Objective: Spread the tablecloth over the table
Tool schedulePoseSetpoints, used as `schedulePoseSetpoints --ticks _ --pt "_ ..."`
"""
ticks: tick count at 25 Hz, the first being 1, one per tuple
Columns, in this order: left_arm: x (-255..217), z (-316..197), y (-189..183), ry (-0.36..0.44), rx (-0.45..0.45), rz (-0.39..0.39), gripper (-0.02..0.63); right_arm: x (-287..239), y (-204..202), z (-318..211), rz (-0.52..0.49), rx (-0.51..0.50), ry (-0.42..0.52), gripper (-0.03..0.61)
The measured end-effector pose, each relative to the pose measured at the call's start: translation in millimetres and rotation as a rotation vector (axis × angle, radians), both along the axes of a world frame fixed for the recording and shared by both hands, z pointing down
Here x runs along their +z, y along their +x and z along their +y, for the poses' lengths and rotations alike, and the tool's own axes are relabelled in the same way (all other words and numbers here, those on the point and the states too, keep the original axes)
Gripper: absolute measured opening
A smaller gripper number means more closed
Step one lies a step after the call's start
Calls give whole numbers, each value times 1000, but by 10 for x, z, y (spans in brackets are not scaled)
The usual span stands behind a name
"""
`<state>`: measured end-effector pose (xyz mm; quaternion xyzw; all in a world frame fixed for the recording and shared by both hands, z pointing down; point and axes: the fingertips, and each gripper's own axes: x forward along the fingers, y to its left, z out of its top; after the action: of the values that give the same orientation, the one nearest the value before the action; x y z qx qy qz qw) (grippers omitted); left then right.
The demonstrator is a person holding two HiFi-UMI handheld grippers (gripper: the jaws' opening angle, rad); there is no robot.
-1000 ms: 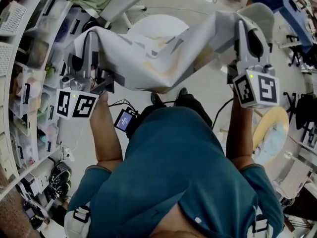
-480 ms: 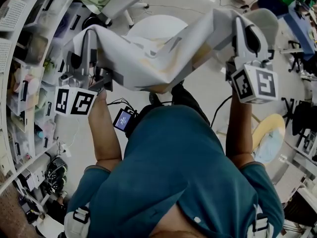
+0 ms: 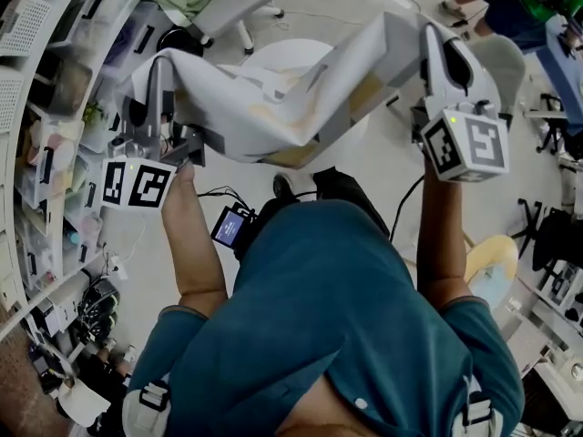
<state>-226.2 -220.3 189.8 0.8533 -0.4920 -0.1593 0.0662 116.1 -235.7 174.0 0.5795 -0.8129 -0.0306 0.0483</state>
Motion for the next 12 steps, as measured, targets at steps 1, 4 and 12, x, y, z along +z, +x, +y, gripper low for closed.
schedulePoseSetpoints --ticks 1,4,12 --pt "16 -65 -8 -4 -13 1 6 10 -4 -93 -1 -10 -2 18" --pt "60 -265 -18 -15 -52 4 6 37 -6 -381 -1 -42 -9 19" --pt "97 -774 -36 -19 -135 3 6 29 -78 -1126 8 -123 1 18"
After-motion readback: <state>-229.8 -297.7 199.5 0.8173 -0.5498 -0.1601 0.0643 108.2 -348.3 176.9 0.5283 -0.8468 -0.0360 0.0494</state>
